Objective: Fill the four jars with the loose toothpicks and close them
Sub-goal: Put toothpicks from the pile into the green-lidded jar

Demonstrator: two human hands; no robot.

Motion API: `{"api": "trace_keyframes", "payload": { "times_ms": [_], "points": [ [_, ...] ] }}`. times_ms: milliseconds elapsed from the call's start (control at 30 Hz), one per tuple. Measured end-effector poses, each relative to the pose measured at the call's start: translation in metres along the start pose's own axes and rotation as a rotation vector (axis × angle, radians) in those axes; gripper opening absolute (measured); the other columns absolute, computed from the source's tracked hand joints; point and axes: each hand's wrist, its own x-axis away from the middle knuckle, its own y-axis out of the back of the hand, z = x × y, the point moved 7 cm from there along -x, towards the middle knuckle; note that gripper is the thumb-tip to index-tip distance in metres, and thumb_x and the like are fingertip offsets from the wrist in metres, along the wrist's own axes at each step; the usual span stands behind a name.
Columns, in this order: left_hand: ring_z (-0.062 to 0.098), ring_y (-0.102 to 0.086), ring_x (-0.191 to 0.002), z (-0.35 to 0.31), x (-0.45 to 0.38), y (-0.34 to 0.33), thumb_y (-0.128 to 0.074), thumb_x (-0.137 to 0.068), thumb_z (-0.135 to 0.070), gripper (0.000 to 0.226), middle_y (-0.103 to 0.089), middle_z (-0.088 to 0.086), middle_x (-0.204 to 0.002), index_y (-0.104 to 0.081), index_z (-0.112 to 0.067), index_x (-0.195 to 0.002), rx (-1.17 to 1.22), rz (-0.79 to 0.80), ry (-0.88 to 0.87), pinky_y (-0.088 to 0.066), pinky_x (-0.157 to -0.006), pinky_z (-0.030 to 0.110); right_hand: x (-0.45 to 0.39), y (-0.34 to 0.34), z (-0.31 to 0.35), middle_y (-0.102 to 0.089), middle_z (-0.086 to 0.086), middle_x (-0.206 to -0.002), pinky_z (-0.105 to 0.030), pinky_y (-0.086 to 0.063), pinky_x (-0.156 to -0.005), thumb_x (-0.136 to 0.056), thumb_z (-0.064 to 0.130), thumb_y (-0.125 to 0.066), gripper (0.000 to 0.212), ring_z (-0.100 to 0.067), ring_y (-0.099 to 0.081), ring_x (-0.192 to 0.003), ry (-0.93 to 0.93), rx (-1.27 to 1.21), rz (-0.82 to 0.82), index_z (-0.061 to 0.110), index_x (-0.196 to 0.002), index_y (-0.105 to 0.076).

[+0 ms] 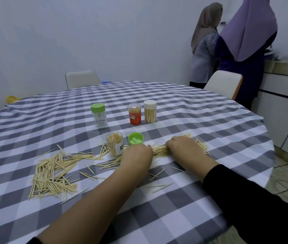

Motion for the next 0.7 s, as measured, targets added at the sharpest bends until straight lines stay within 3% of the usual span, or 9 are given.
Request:
{"api": "trace_keyframes", "payload": {
  "times_ms": [167, 300, 433, 500, 567, 633, 700],
  "points": [
    [0.025, -0.059, -0.103, 0.018, 0.009, 0.012, -0.050, -0.092, -0.005, 0.039, -0.060, 0.009, -0.115, -0.046, -0.014, -0.130, 0.132, -0.068, 0.054, -0.047, -0.081, 0.032, -0.005, 0.009, -0.005, -0.061, -0.005, -0.098, -0.035, -0.046, -0.075, -0.093, 0.010, -0.038, 0.022, -0.027, -0.059, -0.093, -0.142, -0.213, -0.019, 0.016, -0.102, -0.057],
    [0.019, -0.055, -0.085, 0.036, 0.007, 0.028, -0.050, -0.094, -0.008, 0.028, -0.057, 0.002, -0.091, -0.056, -0.018, -0.118, 0.261, -0.119, 0.124, -0.046, -0.073, 0.028, -0.016, 0.016, -0.007, -0.064, -0.006, -0.095, -0.033, -0.040, -0.067, -0.098, 0.019, -0.042, 0.019, -0.026, -0.058, -0.089, -0.306, -0.497, 0.001, 0.014, -0.099, -0.060],
    [0.017, -0.059, -0.078, 0.068, 0.009, 0.033, -0.053, -0.096, -0.018, 0.023, -0.066, 0.001, -0.088, -0.067, -0.020, -0.116, 0.779, -0.171, 0.292, -0.050, -0.071, 0.030, -0.028, 0.024, 0.001, -0.067, -0.004, -0.094, -0.031, -0.043, -0.069, -0.098, 0.018, -0.045, 0.020, -0.020, -0.059, -0.085, -0.364, -0.737, -0.046, 0.012, -0.102, -0.063],
    [0.010, -0.058, -0.074, 0.086, 0.012, 0.034, -0.058, -0.094, -0.021, 0.022, -0.066, -0.005, -0.083, -0.068, -0.018, -0.113, 1.022, -0.220, 0.332, -0.049, -0.069, 0.028, -0.036, 0.024, 0.006, -0.064, 0.000, -0.090, -0.022, -0.042, -0.062, -0.098, 0.016, -0.045, 0.019, -0.013, -0.058, -0.080, -0.389, -0.860, -0.053, 0.011, -0.101, -0.063],
    [0.006, -0.059, -0.077, 0.103, 0.015, 0.032, -0.062, -0.091, -0.018, 0.022, -0.068, -0.005, -0.087, -0.069, -0.014, -0.112, 1.248, -0.254, 0.366, -0.051, -0.077, 0.030, -0.044, 0.025, 0.011, -0.064, 0.000, -0.089, -0.016, -0.039, -0.059, -0.098, 0.016, -0.045, 0.017, -0.011, -0.057, -0.078, -0.407, -0.969, -0.068, 0.011, -0.099, -0.061],
    [0.011, -0.065, -0.084, 0.118, 0.018, 0.030, -0.063, -0.089, -0.011, 0.023, -0.070, 0.002, -0.090, -0.067, -0.008, -0.112, 1.525, -0.304, 0.381, -0.054, -0.082, 0.030, -0.050, 0.026, 0.017, -0.066, -0.002, -0.090, -0.018, -0.043, -0.062, -0.099, 0.016, -0.045, 0.015, -0.012, -0.060, -0.079, -0.425, -1.088, -0.097, 0.012, -0.096, -0.060],
    [0.016, -0.068, -0.088, 0.131, 0.020, 0.025, -0.060, -0.089, -0.006, 0.020, -0.071, 0.004, -0.091, -0.065, -0.007, -0.108, 1.755, -0.363, 0.372, -0.055, -0.083, 0.029, -0.058, 0.027, 0.022, -0.067, -0.004, -0.089, -0.030, -0.050, -0.072, -0.099, 0.017, -0.045, 0.017, -0.017, -0.063, -0.083, -0.442, -1.204, -0.117, 0.015, -0.088, -0.057]
  ]
}}
